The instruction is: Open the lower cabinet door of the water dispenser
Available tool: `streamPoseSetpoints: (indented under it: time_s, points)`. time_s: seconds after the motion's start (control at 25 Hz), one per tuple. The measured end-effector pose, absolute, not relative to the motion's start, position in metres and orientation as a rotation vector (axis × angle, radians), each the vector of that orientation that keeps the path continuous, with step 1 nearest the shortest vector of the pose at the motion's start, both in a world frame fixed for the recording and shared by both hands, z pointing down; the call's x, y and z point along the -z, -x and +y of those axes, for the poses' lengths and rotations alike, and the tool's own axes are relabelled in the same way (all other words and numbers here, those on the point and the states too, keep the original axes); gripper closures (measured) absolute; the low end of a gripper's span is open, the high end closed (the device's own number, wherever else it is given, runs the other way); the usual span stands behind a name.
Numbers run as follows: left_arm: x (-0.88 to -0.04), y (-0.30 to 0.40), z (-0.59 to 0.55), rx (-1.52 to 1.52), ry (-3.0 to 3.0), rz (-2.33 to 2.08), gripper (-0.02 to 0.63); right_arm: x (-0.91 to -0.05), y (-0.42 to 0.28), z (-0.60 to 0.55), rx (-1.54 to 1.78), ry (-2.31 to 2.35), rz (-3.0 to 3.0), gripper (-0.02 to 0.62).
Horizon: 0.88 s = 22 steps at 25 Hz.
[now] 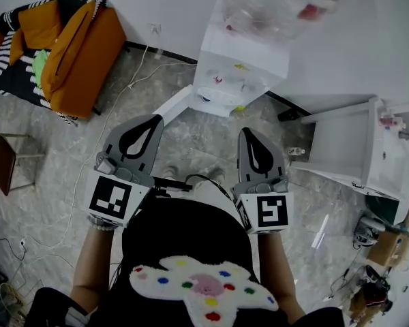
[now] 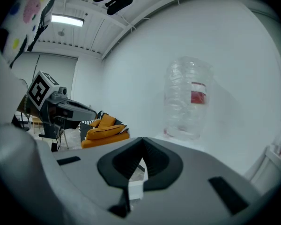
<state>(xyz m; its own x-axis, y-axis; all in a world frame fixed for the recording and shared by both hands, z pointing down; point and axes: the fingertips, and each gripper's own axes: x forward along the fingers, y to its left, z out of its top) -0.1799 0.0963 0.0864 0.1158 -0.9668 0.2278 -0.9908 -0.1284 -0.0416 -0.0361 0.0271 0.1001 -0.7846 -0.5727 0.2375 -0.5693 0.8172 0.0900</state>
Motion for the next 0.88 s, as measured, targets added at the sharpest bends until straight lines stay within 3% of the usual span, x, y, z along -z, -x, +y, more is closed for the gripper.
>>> streamPoseSetpoints:
  time_s: [0.88]
  points:
    - [-0.0891,0.1705,0.0904,-0.292,-2.284,-1.948,0.592,-0.0998,0.0286,0.0296,0.046,-0.895,-2.727,0.592]
